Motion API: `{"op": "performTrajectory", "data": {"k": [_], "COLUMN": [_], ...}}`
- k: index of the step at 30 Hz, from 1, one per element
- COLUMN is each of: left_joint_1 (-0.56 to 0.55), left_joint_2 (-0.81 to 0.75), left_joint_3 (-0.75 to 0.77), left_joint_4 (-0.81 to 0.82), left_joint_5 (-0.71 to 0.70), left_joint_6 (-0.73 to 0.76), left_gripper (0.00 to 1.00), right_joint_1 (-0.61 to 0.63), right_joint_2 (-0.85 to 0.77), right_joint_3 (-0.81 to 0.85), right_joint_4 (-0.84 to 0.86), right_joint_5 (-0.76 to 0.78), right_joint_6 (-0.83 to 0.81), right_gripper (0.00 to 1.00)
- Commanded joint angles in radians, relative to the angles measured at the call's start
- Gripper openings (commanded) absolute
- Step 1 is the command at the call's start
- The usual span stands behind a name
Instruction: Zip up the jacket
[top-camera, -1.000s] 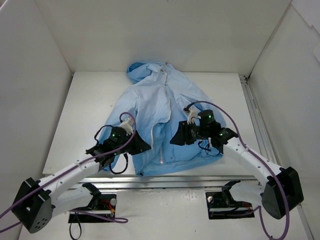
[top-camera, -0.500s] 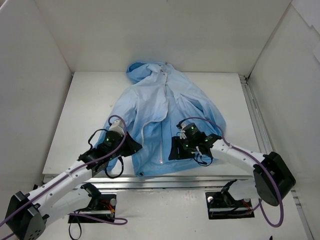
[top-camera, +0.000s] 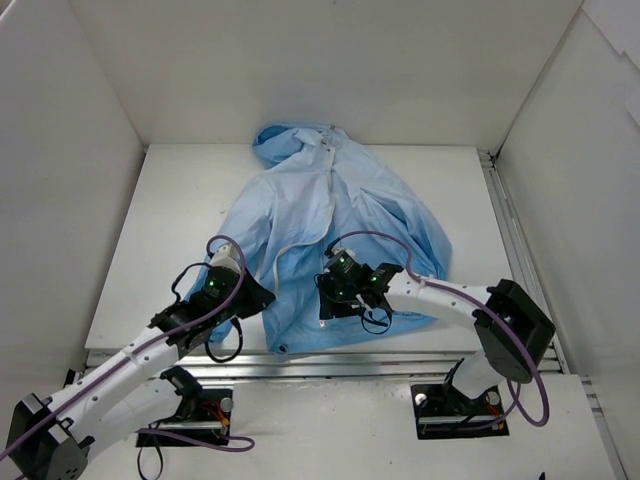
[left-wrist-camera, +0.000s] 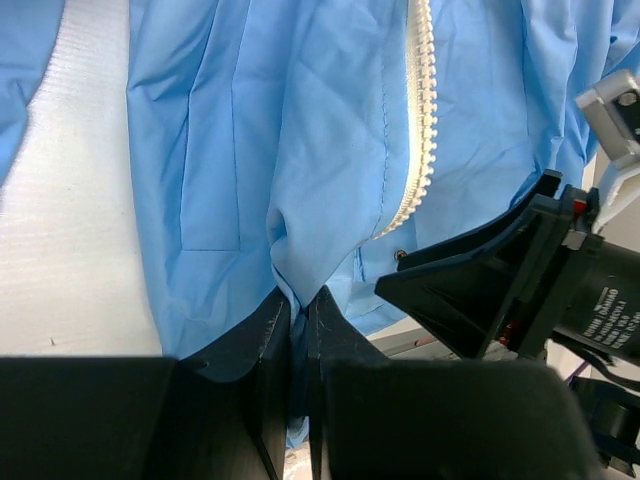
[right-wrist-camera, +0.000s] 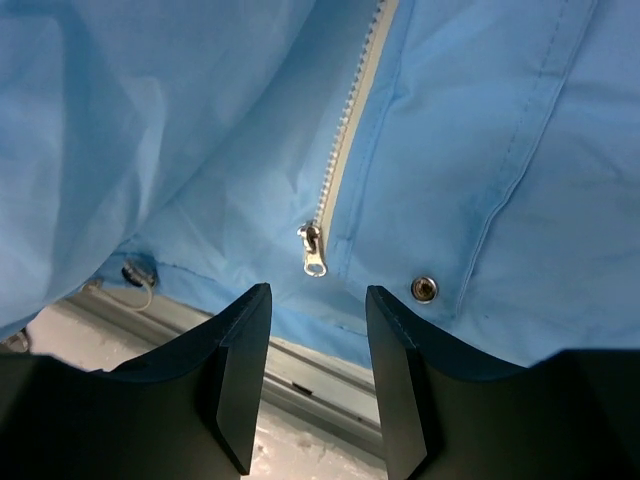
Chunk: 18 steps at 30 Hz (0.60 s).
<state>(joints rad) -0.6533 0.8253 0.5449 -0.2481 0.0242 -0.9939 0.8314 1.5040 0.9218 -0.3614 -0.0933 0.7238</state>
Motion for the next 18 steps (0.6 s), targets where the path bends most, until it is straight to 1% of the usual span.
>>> {"op": "performTrajectory", "data": {"k": [1, 4, 12, 18], "left_joint_1": [0.007, 0.007, 0.007, 0.007], "left_joint_2": [0.005, 0.005, -0.006, 0.000], "left_joint_3": [0.018, 0.012, 0.003, 0.001], "left_joint_4": [0.015, 0.020, 0.032, 0.032], "left_joint_5": [-0.020, -0.014, -0.001, 0.006], "left_joint_6": [-0.012, -0.006, 0.000, 0.006], "left_gripper": [0.00, 0.00, 0.00, 0.00], "right_joint_1": [0.024, 0.026, 0.028, 0.037], "right_joint_2": [0.035, 0.079, 0.111, 0.153], "right_joint_3": [0.061, 0.072, 0.080, 0.089], "right_joint_4": [-0.048, -0.054, -0.088, -0.094], "right_joint_5": [0.116, 0.132, 0.214, 0.239], "right_joint_6": [0.022, 0.020, 0.029, 0.039], "right_gripper": [0.40, 0.40, 0.39, 0.39]}}
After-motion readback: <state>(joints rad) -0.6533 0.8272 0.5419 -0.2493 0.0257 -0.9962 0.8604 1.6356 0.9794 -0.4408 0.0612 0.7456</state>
